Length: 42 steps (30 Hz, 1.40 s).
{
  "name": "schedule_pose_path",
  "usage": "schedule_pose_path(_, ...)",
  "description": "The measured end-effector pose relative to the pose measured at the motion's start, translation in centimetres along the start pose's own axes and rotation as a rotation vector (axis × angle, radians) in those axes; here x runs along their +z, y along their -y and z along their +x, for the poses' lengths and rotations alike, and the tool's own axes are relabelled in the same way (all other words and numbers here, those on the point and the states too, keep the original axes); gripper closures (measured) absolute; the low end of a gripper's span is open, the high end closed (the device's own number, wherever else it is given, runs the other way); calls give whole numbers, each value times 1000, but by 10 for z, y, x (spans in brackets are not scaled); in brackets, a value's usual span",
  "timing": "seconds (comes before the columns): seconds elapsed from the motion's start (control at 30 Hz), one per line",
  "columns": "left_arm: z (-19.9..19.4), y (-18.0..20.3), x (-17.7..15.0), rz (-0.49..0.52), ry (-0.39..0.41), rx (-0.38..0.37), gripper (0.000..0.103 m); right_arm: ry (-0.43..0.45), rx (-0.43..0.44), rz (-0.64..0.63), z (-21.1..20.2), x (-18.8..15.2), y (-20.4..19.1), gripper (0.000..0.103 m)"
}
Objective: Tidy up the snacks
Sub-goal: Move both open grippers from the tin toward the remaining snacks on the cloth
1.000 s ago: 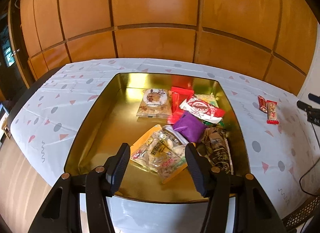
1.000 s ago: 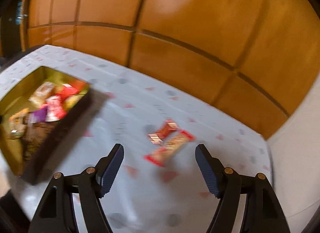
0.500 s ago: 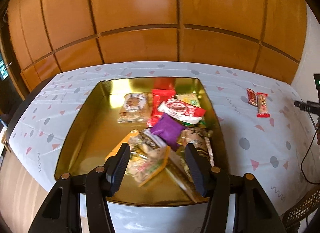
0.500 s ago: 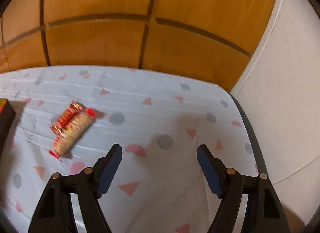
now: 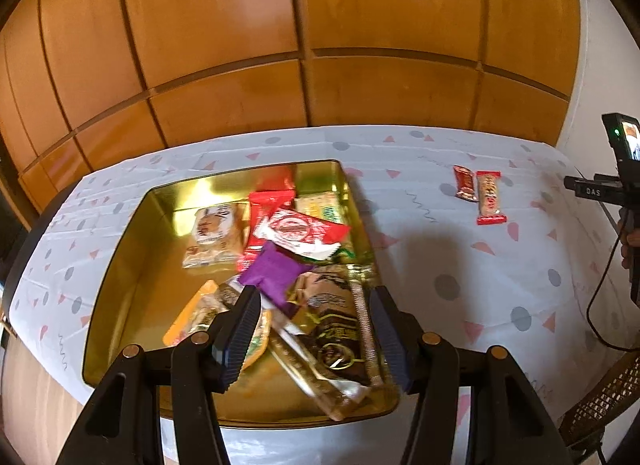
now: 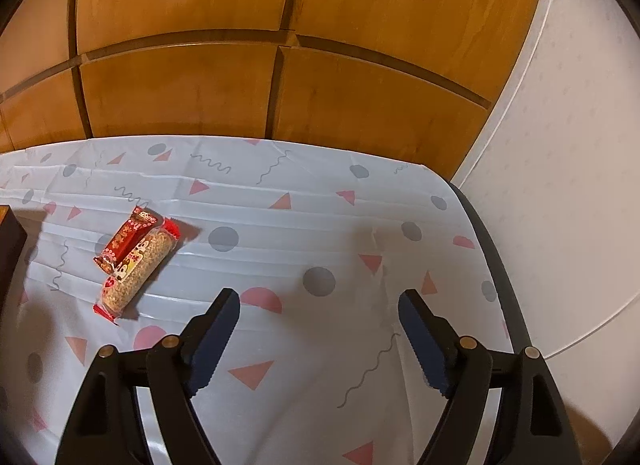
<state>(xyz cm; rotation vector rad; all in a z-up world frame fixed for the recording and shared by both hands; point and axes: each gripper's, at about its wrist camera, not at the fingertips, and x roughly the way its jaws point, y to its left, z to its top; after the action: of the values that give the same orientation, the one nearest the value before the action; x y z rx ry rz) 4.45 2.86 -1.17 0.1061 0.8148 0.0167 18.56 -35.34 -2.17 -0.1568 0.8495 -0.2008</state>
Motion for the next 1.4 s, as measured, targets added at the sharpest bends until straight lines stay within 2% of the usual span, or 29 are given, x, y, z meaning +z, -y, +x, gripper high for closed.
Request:
schedule_pose_path(0.67, 4, 46, 6, 80, -10, -84, 46, -13, -31, 42, 3, 2, 9, 19)
schedule_pose_path(0.8, 7, 54, 0, 95, -34, -109, 51, -15, -37, 34, 5, 2, 9, 19)
schedule_pose_path(0.87, 8, 59, -2, 107, -43, -123, 57, -12, -31, 35, 5, 2, 9, 20)
schedule_pose_path(0.97, 11, 64, -1, 111, -64, -150, 57, -14, -14, 22, 4, 2, 6, 24)
schedule_pose_path(1.2, 24, 70, 17, 77, -91, -185, 57, -16, -29, -4, 4, 1, 2, 22)
schedule_pose_path(1.27, 31, 74, 26, 57, -95, -208, 62, -16, -30, 6, 4, 2, 4, 22)
schedule_pose_path(1.4, 45, 84, 45, 54, -109, -240, 65, -9, -23, 19, 2, 3, 6, 22)
